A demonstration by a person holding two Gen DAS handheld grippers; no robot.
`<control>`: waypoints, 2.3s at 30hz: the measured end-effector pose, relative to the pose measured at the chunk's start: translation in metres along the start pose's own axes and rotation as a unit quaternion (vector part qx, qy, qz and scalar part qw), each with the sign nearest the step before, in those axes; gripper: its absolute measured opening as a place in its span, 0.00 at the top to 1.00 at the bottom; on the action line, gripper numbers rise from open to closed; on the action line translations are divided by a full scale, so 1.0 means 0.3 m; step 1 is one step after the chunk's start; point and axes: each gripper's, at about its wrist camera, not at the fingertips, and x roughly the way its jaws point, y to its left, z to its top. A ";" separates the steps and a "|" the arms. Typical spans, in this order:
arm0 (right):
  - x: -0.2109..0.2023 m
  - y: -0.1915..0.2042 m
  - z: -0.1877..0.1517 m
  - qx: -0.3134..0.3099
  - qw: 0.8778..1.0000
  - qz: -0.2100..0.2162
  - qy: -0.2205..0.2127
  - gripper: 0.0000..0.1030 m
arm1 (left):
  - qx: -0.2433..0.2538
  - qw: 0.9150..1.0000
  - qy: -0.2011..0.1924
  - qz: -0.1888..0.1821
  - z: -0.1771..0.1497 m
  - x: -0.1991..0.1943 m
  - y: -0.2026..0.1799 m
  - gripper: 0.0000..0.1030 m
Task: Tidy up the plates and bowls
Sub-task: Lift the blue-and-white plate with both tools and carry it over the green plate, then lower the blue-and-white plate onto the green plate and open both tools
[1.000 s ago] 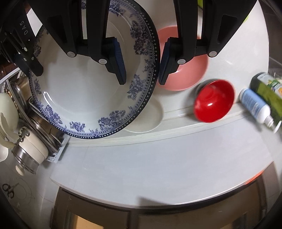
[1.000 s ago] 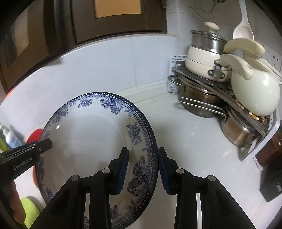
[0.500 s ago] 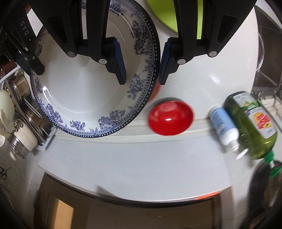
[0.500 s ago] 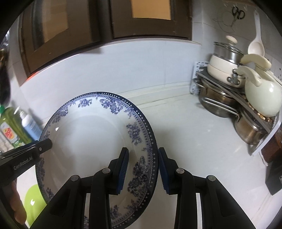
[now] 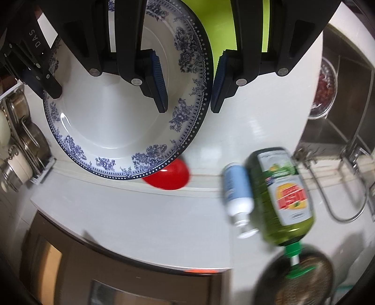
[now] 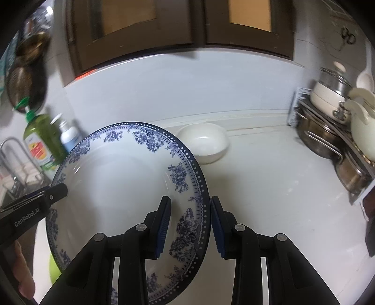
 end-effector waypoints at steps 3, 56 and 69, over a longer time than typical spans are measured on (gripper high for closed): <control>-0.005 0.063 -0.019 -0.010 1.000 0.012 0.003 0.66 | -0.011 1.000 -0.001 0.012 -0.018 -0.020 0.061 0.64; 0.161 0.339 -0.305 -0.099 0.981 0.063 0.155 0.65 | -0.064 0.987 0.129 0.071 -0.347 0.106 0.356 0.64; 0.177 0.365 -0.316 -0.120 0.979 0.055 0.154 0.60 | -0.077 0.984 0.149 0.065 -0.367 0.136 0.367 0.64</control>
